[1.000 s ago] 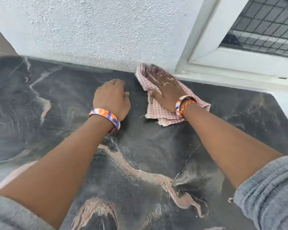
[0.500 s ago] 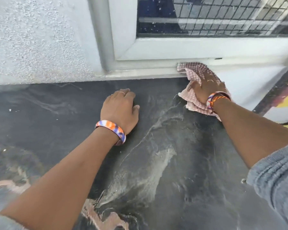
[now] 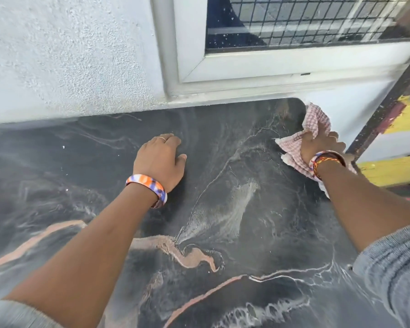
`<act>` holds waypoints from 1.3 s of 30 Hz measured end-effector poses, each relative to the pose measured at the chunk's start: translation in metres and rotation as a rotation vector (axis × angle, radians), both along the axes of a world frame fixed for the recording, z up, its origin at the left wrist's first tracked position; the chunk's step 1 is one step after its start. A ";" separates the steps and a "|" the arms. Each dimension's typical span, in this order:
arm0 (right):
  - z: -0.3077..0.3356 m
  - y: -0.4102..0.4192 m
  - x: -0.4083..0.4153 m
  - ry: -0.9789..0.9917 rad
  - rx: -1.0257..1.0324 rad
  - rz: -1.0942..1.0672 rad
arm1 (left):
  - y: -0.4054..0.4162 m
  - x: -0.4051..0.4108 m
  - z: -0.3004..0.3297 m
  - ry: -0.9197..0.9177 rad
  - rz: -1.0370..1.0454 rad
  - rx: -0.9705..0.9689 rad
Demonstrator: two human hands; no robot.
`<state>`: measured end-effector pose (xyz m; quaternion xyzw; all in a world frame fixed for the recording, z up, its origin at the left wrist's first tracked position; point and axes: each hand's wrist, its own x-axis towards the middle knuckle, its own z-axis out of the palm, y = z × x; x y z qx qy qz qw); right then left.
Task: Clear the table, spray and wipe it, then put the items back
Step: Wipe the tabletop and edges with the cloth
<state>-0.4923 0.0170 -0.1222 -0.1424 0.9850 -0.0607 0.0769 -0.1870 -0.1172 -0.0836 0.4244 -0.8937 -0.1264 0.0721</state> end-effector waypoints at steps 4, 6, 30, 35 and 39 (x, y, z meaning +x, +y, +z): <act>-0.001 0.018 0.045 0.009 0.034 0.038 | 0.000 0.047 0.003 0.014 0.024 0.004; 0.000 0.012 0.073 -0.004 0.041 0.092 | 0.001 0.067 0.002 0.039 0.023 0.002; -0.004 0.009 0.277 -0.030 -0.118 1.088 | 0.073 0.091 0.010 0.034 0.129 -0.057; -0.007 0.083 0.170 -0.017 -0.077 0.726 | 0.118 0.019 0.014 0.027 -0.070 -0.092; -0.009 0.150 0.092 0.013 -0.012 0.416 | 0.155 -0.021 0.010 0.006 -0.183 -0.097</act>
